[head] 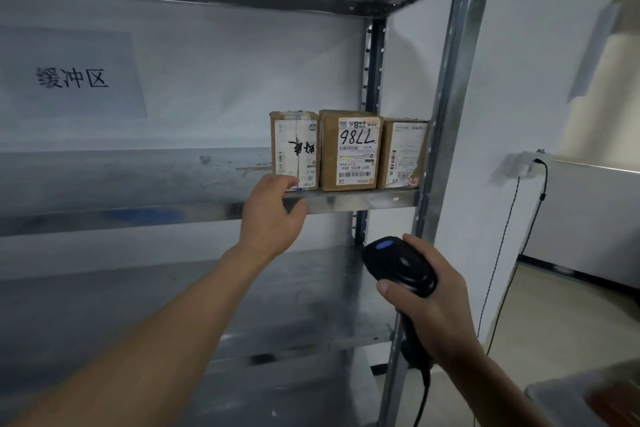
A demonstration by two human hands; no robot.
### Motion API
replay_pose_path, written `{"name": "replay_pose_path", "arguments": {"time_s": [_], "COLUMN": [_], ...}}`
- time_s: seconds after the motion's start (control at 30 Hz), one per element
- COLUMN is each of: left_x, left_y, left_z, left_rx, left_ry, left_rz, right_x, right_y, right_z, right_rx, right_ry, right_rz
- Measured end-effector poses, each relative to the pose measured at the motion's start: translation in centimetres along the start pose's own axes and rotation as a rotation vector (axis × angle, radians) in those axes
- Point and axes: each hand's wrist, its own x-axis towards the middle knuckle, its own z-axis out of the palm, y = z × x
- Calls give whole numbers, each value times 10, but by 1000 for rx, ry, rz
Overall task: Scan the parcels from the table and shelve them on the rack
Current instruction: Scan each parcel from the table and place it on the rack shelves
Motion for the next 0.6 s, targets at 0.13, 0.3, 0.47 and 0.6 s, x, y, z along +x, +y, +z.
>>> {"name": "replay_pose_path", "arguments": {"time_s": [0.13,0.3,0.47,0.6], "left_x": [-29,-61,-90,-114], "left_y": [37,98,160,209], "left_z": [23,68,129,178], "left_rx": [82,187,179,155], "left_ry": [-118,-282,-424,-512], "left_rz": [90,166,208,262], "right_x": [-16,-44,-76,-105], "right_y": [4,15,29,38], "right_z": [-43,-112,-192,-255], "right_rx": [-6,-45,-119,-138], "right_ry": [-5,41,148,261], "right_rz": [11,16,47,107]}}
